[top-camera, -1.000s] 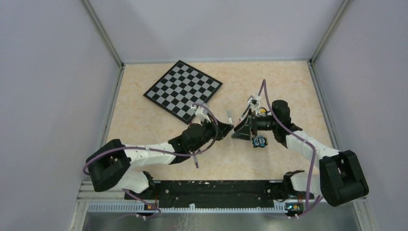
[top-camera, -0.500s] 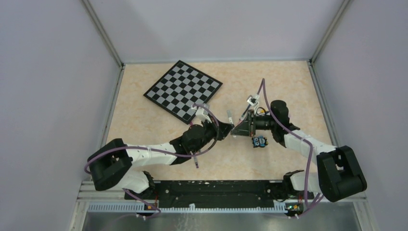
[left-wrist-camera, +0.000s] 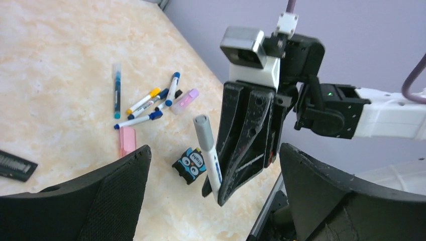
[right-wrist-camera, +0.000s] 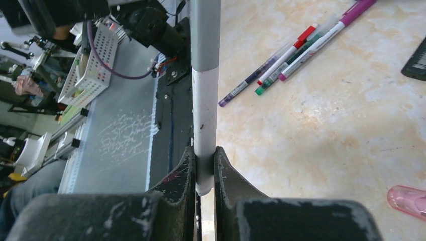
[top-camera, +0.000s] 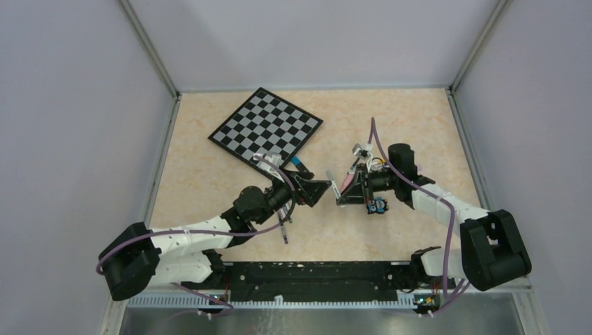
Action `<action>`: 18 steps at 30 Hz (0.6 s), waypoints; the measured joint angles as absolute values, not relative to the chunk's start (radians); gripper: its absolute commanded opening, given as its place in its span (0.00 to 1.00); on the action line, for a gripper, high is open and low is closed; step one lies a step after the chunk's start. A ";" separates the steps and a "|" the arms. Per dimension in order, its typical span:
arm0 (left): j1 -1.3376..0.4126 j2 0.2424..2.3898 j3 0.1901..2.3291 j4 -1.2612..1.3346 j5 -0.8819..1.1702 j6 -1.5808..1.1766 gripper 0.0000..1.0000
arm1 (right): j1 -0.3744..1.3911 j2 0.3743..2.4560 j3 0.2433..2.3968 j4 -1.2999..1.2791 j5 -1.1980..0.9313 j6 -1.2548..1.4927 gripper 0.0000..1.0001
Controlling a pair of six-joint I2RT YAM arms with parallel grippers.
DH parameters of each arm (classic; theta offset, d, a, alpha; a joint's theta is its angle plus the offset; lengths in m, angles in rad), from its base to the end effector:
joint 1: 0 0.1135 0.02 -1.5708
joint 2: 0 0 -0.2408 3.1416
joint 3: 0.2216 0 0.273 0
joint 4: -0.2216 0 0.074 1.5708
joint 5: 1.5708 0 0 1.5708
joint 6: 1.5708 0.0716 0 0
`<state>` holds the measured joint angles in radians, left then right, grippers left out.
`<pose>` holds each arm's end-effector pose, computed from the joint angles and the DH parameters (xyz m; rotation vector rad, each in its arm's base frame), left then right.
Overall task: Open the pen caps
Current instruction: Open the pen cap from the pen.
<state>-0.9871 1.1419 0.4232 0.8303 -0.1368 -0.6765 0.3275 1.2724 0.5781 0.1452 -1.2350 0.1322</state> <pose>0.1756 -0.2482 0.2184 0.1252 1.5841 -1.2366 0.2391 0.1526 0.1684 -0.9446 1.8303 1.5676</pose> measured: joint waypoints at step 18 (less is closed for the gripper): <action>-0.910 1.303 0.400 1.034 0.094 -0.818 0.61 | 0.353 1.293 0.579 0.044 -1.311 0.007 0.00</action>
<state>-0.9104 1.3025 0.4004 1.0340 0.0940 -0.8185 0.3534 1.2934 0.5785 0.0444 -1.3106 0.0071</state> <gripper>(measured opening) 0.704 0.061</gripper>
